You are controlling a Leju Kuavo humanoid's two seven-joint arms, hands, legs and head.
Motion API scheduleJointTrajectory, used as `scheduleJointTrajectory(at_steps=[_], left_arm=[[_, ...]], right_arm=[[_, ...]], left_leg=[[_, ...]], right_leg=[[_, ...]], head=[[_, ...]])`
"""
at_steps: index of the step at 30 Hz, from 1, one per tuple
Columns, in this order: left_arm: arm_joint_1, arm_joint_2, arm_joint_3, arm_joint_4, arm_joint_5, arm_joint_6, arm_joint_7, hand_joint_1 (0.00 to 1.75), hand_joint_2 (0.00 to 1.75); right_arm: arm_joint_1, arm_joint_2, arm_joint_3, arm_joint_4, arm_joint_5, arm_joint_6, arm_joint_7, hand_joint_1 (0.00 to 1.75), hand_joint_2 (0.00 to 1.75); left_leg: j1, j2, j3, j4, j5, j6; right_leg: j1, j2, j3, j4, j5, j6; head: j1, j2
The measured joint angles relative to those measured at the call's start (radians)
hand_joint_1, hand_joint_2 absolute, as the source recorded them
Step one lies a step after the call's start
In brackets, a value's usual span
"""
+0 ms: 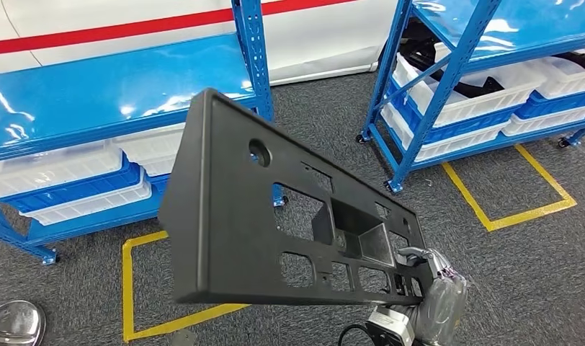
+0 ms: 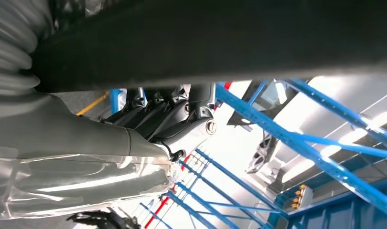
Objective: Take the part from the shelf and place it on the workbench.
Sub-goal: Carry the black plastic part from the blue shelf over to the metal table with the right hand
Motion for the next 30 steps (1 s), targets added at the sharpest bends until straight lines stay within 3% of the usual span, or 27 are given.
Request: scheduleJointTrajectory(at_steps=[1, 2, 3, 5, 7, 10, 12, 13, 15, 16, 17, 18, 20, 22, 24, 27, 28, 30], left_arm=[[0.001, 0.0, 0.0, 0.0, 0.0, 0.0, 0.0, 0.0, 1.75], [0.003, 0.0, 0.0, 0.0, 0.0, 0.0, 0.0, 0.0, 1.75], [0.004, 0.0, 0.0, 0.0, 0.001, 0.0, 0.0, 0.0, 1.75], [0.005, 0.001, 0.001, 0.0, 0.001, 0.0, 0.0, 0.0, 1.75], [0.005, 0.002, 0.001, 0.0, 0.001, 0.0, 0.0, 0.0, 1.75], [0.003, 0.003, 0.002, 0.0, 0.0, 0.0, 0.002, 0.0, 1.75], [0.004, 0.002, 0.003, 0.0, 0.0, 0.0, 0.003, 0.0, 1.75], [0.004, 0.002, 0.003, 0.0, 0.0, 0.0, 0.003, 0.0, 1.75], [0.005, 0.002, 0.004, 0.0, 0.0, 0.0, 0.003, 0.0, 1.75], [0.006, 0.002, 0.005, 0.0, 0.0, 0.0, 0.004, 0.0, 1.75], [0.006, 0.002, 0.006, 0.0, 0.0, 0.0, 0.004, 0.0, 1.75], [0.006, 0.002, 0.006, 0.0, 0.0, 0.0, 0.005, 0.0, 1.75], [0.005, 0.002, 0.007, 0.0, 0.0, 0.0, 0.006, 0.0, 1.75], [0.005, 0.002, 0.008, 0.0, 0.001, 0.0, 0.006, 0.0, 1.75], [0.005, 0.002, 0.008, 0.0, 0.001, 0.0, 0.007, 0.0, 1.75], [0.004, 0.002, 0.009, 0.0, 0.0, 0.0, 0.008, 0.0, 1.75], [0.003, 0.002, 0.009, 0.0, 0.0, 0.0, 0.008, 0.0, 1.75], [0.004, 0.002, 0.009, 0.0, 0.0, 0.0, 0.008, 0.0, 1.75]], right_arm=[[0.003, 0.001, -0.001, 0.0, -0.002, 0.0, -0.001, 1.75, 1.75], [0.007, 0.001, -0.002, 0.0, -0.004, 0.0, -0.002, 1.75, 1.75], [0.01, 0.002, -0.002, 0.0, -0.007, 0.0, -0.004, 1.75, 1.75], [0.014, 0.005, -0.004, -0.001, -0.011, 0.0, -0.01, 1.75, 1.75], [0.016, 0.009, -0.005, -0.003, -0.013, 0.0, -0.014, 1.75, 1.75], [0.024, 0.01, -0.006, -0.009, -0.017, 0.0, -0.015, 1.75, 1.75], [0.028, 0.01, -0.007, -0.013, -0.017, 0.0, -0.016, 1.75, 1.75], [0.028, 0.01, -0.008, -0.014, -0.017, 0.0, -0.016, 1.75, 1.75], [0.029, 0.01, -0.008, -0.016, -0.017, 0.0, -0.017, 1.75, 1.75], [0.03, 0.01, -0.009, -0.016, -0.018, 0.0, -0.017, 1.75, 1.75], [0.031, 0.01, -0.01, -0.016, -0.019, 0.0, -0.017, 1.75, 1.75], [0.031, 0.01, -0.011, -0.016, -0.022, 0.0, -0.017, 1.75, 1.75], [0.031, 0.01, -0.012, -0.016, -0.028, 0.0, -0.017, 1.75, 1.75], [0.028, 0.01, -0.012, -0.016, -0.031, 0.0, -0.015, 1.75, 1.75], [0.028, 0.01, -0.012, -0.016, -0.031, 0.0, -0.013, 1.75, 1.75], [0.029, 0.01, -0.013, -0.016, -0.031, 0.0, -0.013, 1.75, 1.75], [0.029, 0.011, -0.013, -0.016, -0.031, 0.0, -0.014, 1.75, 1.75], [0.029, 0.013, -0.014, -0.016, -0.033, 0.0, -0.014, 1.75, 1.75]], left_leg=[[0.0, -0.002, -0.026, 0.056, -0.018, -0.001], [0.0, -0.003, -0.039, 0.08, -0.017, -0.001], [0.0, -0.003, -0.033, 0.064, 0.005, 0.001], [-0.001, -0.012, 0.021, -0.059, 0.081, 0.011], [-0.004, -0.029, 0.07, -0.17, 0.124, 0.021], [-0.005, -0.034, 0.083, -0.206, 0.127, 0.029], [0.0, -0.026, 0.086, -0.215, 0.134, 0.039], [0.002, -0.021, 0.087, -0.22, 0.137, 0.044], [0.002, -0.012, 0.087, -0.22, 0.138, 0.048], [0.002, -0.006, 0.087, -0.22, 0.137, 0.048], [0.002, -0.001, 0.087, -0.219, 0.137, 0.048], [0.002, 0.004, 0.087, -0.219, 0.136, 0.047], [0.002, 0.012, 0.09, -0.215, 0.132, 0.043], [-0.002, 0.018, 0.091, -0.209, 0.126, 0.035], [-0.006, 0.024, 0.091, -0.208, 0.124, 0.026], [-0.004, 0.025, 0.088, -0.197, 0.108, 0.01], [-0.002, 0.017, 0.076, -0.167, 0.086, 0.005], [-0.001, 0.001, 0.024, -0.049, 0.02, 0.0]], right_leg=[[0.001, 0.004, 0.0, 0.0, 0.0, -0.001], [0.003, 0.008, 0.001, 0.0, 0.0, -0.001], [0.004, 0.013, 0.002, 0.001, 0.0, -0.001], [0.005, 0.025, 0.005, 0.001, -0.001, 0.0], [0.008, 0.034, 0.003, 0.005, -0.001, 0.004], [0.009, 0.042, -0.005, 0.005, 0.003, 0.019], [0.008, 0.032, -0.012, 0.025, -0.015, 0.029], [0.007, 0.024, -0.028, 0.063, -0.039, 0.034], [0.003, 0.012, -0.085, 0.189, -0.105, 0.042], [0.001, 0.01, -0.115, 0.251, -0.128, 0.046], [-0.001, 0.009, -0.131, 0.285, -0.134, 0.049], [-0.003, 0.007, -0.128, 0.281, -0.119, 0.05], [-0.005, -0.005, -0.065, 0.157, -0.05, 0.048], [0.001, -0.024, -0.004, 0.037, -0.009, 0.04], [0.007, -0.026, 0.005, 0.01, -0.011, 0.032], [0.002, -0.012, 0.004, 0.001, -0.003, 0.016], [0.0, -0.009, 0.005, -0.003, 0.0, 0.01], [-0.001, -0.002, 0.004, -0.005, 0.002, 0.003]], head=[[0.0, 0.0], [0.0, 0.0], [0.0, 0.0], [0.0, 0.0], [0.0, 0.0], [0.0, 0.0], [0.001, 0.0], [0.002, 0.0], [0.002, 0.0], [0.002, 0.0], [0.002, 0.0], [0.002, 0.0], [0.002, 0.0], [0.002, 0.0], [0.001, 0.0], [0.001, 0.0], [0.001, 0.0], [0.001, 0.0]])
